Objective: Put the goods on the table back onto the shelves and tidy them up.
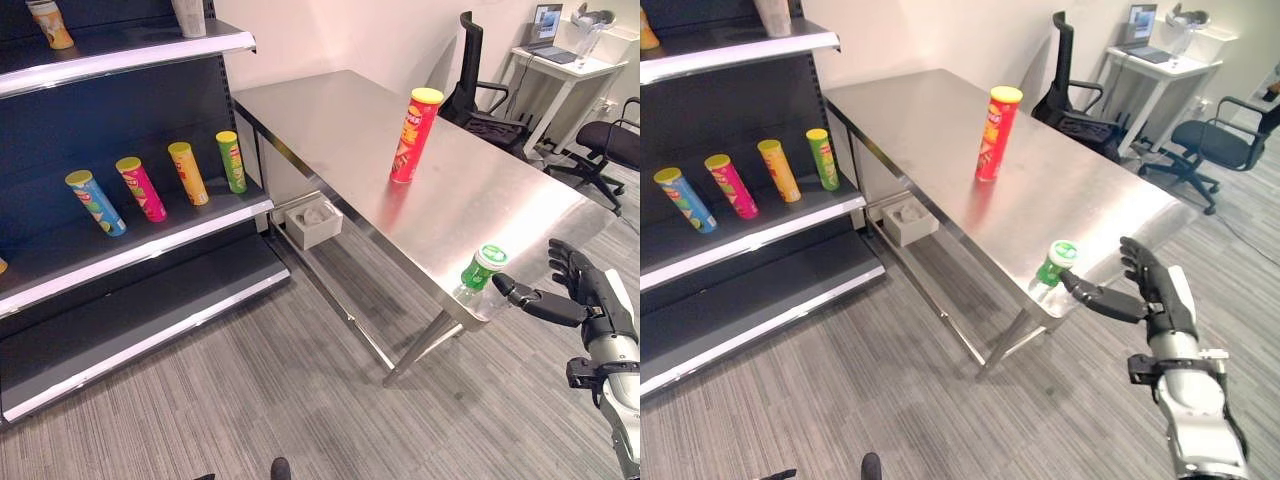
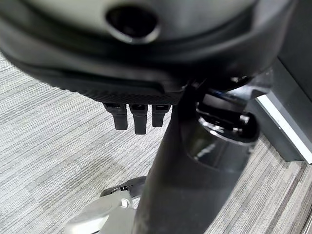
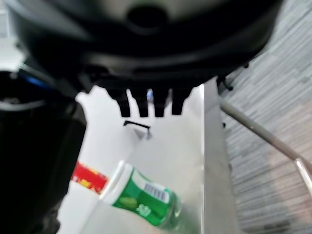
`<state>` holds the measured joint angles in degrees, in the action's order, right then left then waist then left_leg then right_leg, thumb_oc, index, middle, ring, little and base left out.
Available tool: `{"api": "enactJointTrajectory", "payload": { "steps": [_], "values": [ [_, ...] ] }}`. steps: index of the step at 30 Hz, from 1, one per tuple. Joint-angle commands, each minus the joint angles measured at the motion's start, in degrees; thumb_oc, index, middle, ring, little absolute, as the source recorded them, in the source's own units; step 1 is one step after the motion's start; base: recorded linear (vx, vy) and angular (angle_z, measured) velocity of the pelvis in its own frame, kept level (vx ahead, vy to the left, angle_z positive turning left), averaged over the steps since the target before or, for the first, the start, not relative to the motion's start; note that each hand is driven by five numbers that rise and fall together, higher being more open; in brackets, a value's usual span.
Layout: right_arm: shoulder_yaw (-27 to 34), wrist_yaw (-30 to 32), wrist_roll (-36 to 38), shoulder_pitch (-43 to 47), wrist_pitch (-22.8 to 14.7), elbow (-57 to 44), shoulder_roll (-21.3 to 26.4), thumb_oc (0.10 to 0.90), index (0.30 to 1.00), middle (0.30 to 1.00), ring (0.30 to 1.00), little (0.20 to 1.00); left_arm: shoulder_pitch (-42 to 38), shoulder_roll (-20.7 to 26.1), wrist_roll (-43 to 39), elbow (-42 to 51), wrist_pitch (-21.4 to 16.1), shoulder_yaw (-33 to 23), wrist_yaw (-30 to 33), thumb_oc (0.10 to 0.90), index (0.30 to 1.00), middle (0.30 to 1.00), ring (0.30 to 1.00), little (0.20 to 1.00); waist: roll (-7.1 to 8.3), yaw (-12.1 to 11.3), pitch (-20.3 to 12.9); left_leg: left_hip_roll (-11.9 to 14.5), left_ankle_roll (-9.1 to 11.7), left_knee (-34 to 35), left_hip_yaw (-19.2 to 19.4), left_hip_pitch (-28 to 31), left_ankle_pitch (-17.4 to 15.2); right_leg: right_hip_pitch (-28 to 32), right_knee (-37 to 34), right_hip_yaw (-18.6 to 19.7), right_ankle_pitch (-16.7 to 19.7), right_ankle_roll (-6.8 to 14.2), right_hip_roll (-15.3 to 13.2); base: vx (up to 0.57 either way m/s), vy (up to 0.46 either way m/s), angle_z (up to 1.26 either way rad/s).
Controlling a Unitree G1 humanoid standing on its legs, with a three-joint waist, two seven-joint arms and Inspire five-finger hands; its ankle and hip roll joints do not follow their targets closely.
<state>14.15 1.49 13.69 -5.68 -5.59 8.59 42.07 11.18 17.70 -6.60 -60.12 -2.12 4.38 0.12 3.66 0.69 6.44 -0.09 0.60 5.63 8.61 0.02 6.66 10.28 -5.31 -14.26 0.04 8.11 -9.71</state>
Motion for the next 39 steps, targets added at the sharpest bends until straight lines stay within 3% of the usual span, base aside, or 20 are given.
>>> {"api": "enactJointTrajectory", "payload": {
  "steps": [1,29,30,39],
  "values": [
    [3.4,2.7,-2.2,7.7,-3.7,-0.2,7.0,0.800,0.900,0.900,0.900,0.900,-3.7,0.7,1.7,0.5,-1.8,0.1,-0.2,0.800,0.900,0.900,0.900,0.900,-1.32,-3.1,-0.2,5.0,4.1,-0.6,-0.1,5.1,-6.3,-3.9,0.8,-2.9,3.1,3.0,-1.5,0.02,-0.032,0.05],
    [-3.4,8.7,-10.0,14.5,-2.4,5.9,6.6,0.800,0.900,0.900,0.900,0.900,-2.5,1.3,2.2,1.6,-1.5,1.0,1.1,0.800,0.900,0.900,0.900,0.900,-1.37,-5.2,0.3,5.1,4.1,-0.6,-2.0,4.8,-6.4,-3.2,0.4,-4.1,2.3,2.5,-1.0,0.01,-0.004,0.04],
    [-3.3,8.6,-10.2,14.3,-2.2,5.8,6.9,0.400,0.300,0.300,0.300,0.300,-2.4,1.3,2.2,1.7,-1.4,0.9,1.2,0.800,0.900,0.900,0.900,0.900,-1.28,-5.2,0.4,5.1,4.1,-0.6,-2.1,4.8,-6.4,-3.3,0.5,-4.1,2.3,2.5,-0.9,0.00,0.000,0.00],
    [-2.0,8.4,-10.1,12.9,-2.2,5.2,7.5,0.400,0.300,0.300,0.300,0.300,-2.0,1.3,2.2,1.6,-1.3,0.4,1.1,0.800,0.900,0.900,0.900,0.900,-1.06,-5.2,0.3,5.2,4.2,-0.6,-2.3,4.9,-6.5,-3.1,0.4,-4.2,2.2,2.4,-0.9,0.00,0.000,0.00]
  ]
}}
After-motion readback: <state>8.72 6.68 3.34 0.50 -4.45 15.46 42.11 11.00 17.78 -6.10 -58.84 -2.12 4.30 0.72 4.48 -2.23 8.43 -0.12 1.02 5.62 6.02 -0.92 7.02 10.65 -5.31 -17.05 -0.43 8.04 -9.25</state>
